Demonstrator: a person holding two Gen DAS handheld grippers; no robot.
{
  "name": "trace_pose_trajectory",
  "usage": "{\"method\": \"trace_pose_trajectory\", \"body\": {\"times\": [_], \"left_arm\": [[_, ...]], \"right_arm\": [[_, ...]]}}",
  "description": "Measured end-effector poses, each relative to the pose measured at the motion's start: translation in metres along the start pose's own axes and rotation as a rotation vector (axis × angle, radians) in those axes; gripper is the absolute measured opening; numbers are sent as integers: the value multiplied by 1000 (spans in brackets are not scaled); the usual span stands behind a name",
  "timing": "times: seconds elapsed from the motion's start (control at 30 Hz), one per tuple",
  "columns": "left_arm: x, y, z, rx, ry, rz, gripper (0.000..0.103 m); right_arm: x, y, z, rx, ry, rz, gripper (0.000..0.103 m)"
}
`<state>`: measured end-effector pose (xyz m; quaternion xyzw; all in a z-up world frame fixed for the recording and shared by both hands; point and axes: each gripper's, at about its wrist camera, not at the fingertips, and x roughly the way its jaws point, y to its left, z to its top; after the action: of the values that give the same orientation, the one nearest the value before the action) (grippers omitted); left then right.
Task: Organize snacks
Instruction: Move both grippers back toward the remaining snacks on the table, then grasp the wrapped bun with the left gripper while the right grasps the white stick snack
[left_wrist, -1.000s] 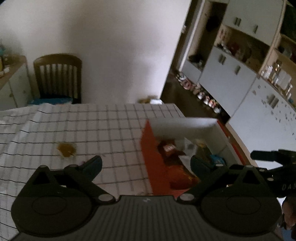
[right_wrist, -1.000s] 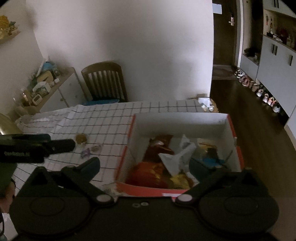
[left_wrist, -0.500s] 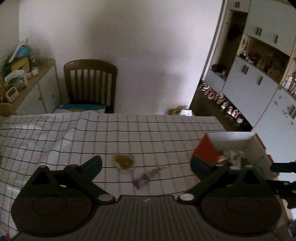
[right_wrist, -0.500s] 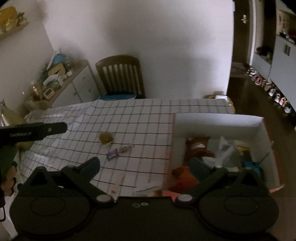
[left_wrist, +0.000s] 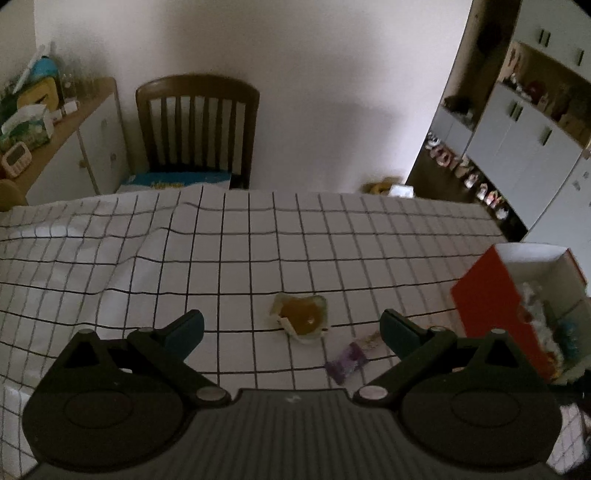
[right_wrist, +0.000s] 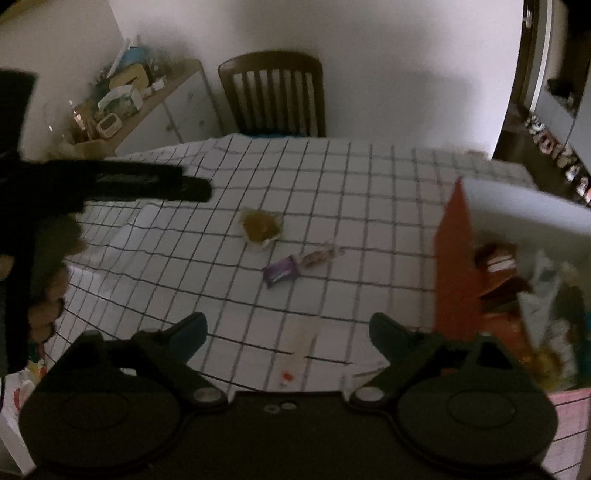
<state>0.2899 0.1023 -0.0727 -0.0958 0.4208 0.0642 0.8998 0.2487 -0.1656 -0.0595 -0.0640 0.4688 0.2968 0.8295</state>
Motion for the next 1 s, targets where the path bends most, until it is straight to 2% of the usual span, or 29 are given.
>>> {"method": "trace_pose_trajectory", "body": {"times": [0.37,0.53,0.9,1.0], "left_arm": [[79,12,5,-60,108,11,102],[107,3,4,-34,138,29,102],[135,-8,-3,27,137,57,101],[137,-10,-7,30,134,60,101]], "right_arm": [[60,0,-5,36,110,-24,80],[82,-8,-9,49,156,-49,67],[94,2,-17,6,177,-64,40],[95,3,-18,-4,178,-81,36]]}}
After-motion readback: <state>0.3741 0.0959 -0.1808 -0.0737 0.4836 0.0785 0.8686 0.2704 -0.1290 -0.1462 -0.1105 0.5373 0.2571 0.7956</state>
